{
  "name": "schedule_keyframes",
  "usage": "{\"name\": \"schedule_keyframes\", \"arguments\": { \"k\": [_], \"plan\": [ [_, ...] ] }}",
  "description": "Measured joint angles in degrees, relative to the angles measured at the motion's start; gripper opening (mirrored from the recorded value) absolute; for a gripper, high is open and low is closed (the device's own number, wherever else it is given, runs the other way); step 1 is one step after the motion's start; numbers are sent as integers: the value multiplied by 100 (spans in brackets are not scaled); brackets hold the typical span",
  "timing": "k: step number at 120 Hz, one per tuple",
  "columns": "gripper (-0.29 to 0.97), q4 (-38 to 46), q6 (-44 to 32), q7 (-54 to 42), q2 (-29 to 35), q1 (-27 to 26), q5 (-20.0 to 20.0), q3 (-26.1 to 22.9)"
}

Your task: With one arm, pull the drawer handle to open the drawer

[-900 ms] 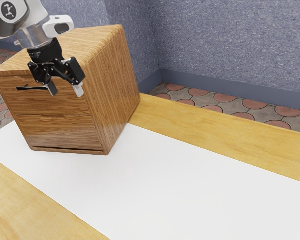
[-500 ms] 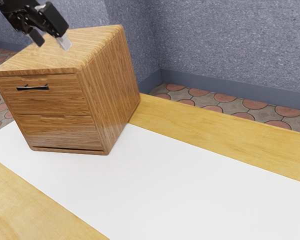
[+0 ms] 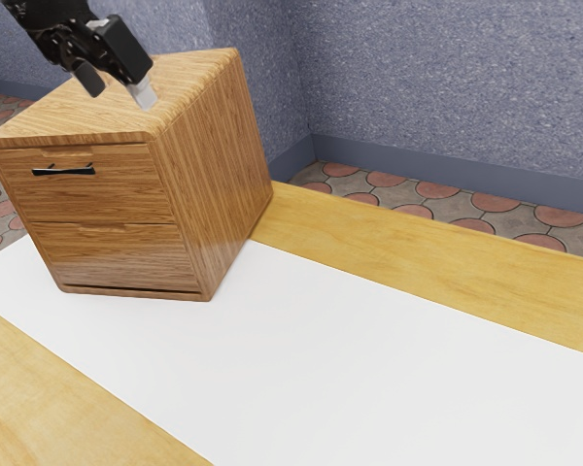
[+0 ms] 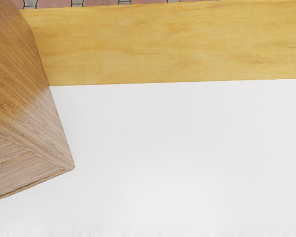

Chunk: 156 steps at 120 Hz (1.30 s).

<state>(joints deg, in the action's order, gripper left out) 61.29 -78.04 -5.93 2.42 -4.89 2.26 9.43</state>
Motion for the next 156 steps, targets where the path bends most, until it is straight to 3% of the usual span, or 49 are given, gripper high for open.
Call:
{"name": "schedule_keyframes", "arguments": {
  "k": [14,30,47,77,108,125,156],
  "plan": [
    [68,1411,-393,-2,825,173,109,-30],
    [68,3175,-1131,-4,2022,160,151,-381],
    [68,4783,-1400,109,3386,156,147,-162],
    [68,5373,-1945,-787,3700,112,945,1],
    [68,5845,-1981,-1659,3916,-22,1275,40],
    [68,5873,-2203,-2726,3924,-23,1574,95],
    [68,6100,-2535,-4739,4238,-59,1773,253]
  ]
}}
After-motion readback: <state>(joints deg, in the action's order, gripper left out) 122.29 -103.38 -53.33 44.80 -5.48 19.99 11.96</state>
